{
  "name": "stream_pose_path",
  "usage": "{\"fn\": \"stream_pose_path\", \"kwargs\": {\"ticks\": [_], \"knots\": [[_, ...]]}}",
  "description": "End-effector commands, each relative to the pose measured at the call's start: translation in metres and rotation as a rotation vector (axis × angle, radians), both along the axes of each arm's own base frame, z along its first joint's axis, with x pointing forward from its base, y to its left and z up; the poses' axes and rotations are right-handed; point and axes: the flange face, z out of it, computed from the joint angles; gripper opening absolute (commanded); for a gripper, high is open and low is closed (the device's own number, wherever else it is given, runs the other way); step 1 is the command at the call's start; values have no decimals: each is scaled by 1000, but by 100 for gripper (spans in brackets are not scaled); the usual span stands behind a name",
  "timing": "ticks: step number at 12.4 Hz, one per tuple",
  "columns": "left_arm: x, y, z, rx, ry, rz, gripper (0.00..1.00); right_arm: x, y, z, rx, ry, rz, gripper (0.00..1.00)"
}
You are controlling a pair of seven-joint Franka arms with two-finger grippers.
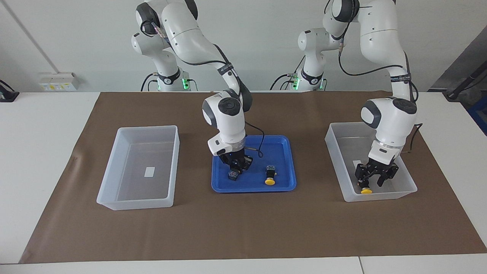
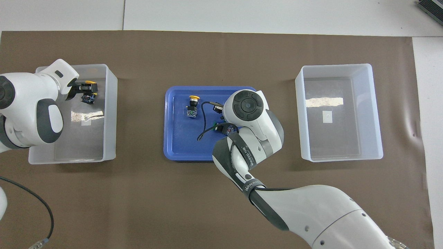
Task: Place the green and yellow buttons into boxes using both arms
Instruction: 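Drop the yellow button in the left box while the right gripper grasps a green button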
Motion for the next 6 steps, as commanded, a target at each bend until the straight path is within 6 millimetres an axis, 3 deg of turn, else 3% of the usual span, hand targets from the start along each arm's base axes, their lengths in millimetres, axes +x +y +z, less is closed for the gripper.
{"fn": "stream_pose_path", "kwargs": {"ticks": [1,4,5,6], "knots": [[-9,2,52,-1,10,-14,100,9,-7,38,13,13,-36,0],[-21,-19,113,-8,54,-44,100,15,-52,131,27,-21,-29,0],[-18,-46,128,-12,85,-82,100,15,-79,158,0,-21,17,0],[-17,-69,130,-22,89,-88,100,17,-105,175,-21,-11,57,0]]}}
